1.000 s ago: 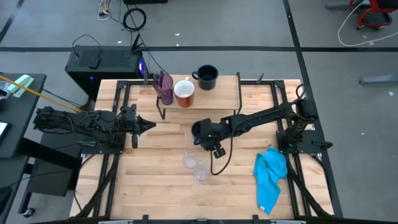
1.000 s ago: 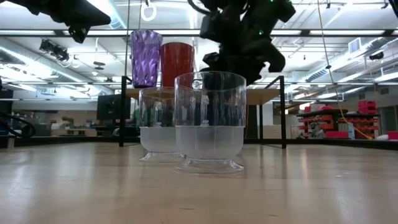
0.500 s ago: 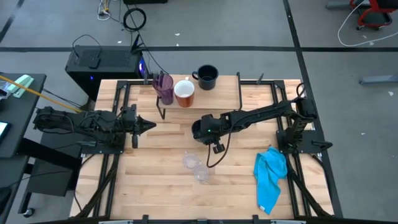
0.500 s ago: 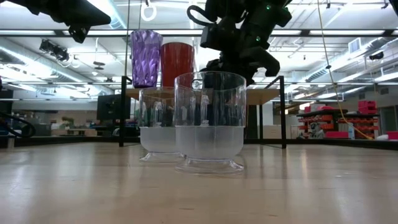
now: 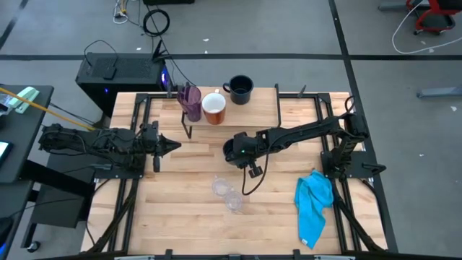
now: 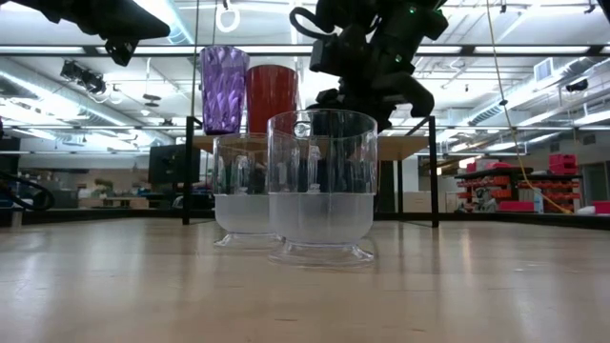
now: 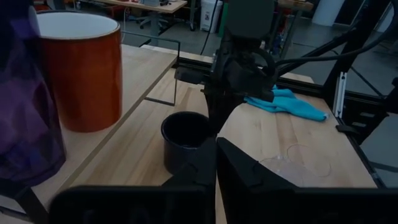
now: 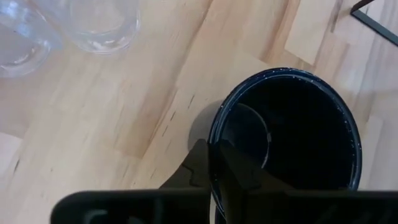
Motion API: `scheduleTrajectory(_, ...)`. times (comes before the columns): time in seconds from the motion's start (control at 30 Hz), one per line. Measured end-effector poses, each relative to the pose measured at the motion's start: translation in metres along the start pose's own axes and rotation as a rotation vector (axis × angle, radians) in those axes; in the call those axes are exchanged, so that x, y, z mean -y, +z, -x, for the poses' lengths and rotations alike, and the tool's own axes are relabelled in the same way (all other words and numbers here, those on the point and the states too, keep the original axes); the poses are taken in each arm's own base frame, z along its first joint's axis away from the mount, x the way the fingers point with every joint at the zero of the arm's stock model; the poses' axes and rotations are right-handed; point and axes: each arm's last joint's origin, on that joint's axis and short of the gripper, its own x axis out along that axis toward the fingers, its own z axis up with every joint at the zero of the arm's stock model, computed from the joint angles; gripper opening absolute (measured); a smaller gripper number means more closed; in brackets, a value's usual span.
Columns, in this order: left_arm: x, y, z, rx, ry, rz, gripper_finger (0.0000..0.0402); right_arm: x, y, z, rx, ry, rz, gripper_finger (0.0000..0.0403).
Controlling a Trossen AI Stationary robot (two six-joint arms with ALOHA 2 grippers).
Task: Stack small to large cups/mugs on shelf
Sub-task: Put the dark blue mug on the shelf
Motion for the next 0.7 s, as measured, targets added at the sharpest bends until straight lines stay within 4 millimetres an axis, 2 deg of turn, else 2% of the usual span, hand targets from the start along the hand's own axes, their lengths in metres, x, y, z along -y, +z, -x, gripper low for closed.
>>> scheduleTrajectory(0.1, 0.000, 0.000, 0.000, 0.000, 0.000, 0.000, 0.0022, 0.000, 0.000, 0.000, 0.009, 0.011, -0.007, 0.0024)
scheduleTrajectory(0.27, 0.000, 0.000, 0.000, 0.000, 0.000, 0.000, 0.0022, 0.004, 0.000, 0.000, 0.016, 0.009, -0.041, 0.0091)
scheduleTrajectory(0.37, 0.000, 0.000, 0.000, 0.000, 0.000, -0.001, 0.0018, 0.008, -0.002, 0.000, 0.016, 0.003, -0.072, 0.0114)
scheduleTrajectory(0.53, 0.000, 0.000, 0.000, 0.000, 0.000, -0.001, 0.0019, 0.009, -0.005, -0.005, 0.043, 0.013, -0.090, 0.0121)
scheduleTrajectory(0.7, 0.000, 0.000, 0.000, 0.000, 0.000, -0.001, 0.0024, 0.008, -0.010, -0.010, 0.030, 0.019, -0.097, 0.0105)
